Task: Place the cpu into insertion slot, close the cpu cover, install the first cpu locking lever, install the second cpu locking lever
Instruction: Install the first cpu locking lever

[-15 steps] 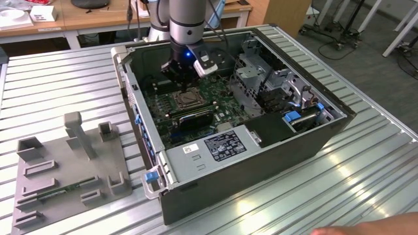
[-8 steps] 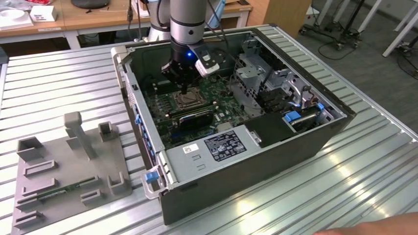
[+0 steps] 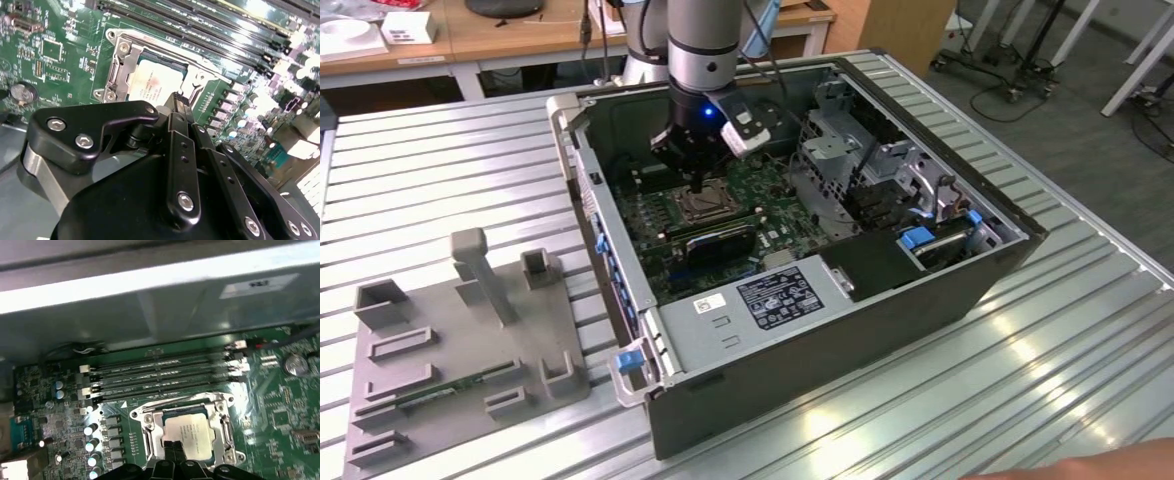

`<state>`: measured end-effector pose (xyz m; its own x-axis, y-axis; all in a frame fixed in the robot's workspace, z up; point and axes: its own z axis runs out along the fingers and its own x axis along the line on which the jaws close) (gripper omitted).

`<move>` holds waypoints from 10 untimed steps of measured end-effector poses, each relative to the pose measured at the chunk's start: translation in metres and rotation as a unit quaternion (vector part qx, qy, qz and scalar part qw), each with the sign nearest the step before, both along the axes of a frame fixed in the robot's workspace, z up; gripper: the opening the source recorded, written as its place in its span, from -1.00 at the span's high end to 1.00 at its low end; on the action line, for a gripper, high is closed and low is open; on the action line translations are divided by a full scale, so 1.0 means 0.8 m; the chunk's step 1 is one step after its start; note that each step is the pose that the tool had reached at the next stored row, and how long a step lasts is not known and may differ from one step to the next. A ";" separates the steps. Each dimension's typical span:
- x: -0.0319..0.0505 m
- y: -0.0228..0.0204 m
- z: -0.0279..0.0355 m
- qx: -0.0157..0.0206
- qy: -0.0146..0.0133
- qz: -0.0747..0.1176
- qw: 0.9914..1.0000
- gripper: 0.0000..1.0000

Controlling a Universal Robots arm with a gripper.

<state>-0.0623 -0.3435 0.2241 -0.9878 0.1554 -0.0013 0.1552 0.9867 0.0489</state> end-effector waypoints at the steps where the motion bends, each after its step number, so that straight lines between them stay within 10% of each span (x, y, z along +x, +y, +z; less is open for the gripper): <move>1: 0.000 0.0000 -0.0004 0.000 -0.001 0.008 1.000 0.79; 6: 0.000 0.0001 -0.0028 0.000 -0.012 0.043 0.999 0.79; 10: 0.000 0.0000 -0.0031 -0.001 -0.012 0.044 0.999 0.79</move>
<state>-0.0623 -0.3435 0.2217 -0.9974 0.0677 -0.0249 0.0664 0.9966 0.0489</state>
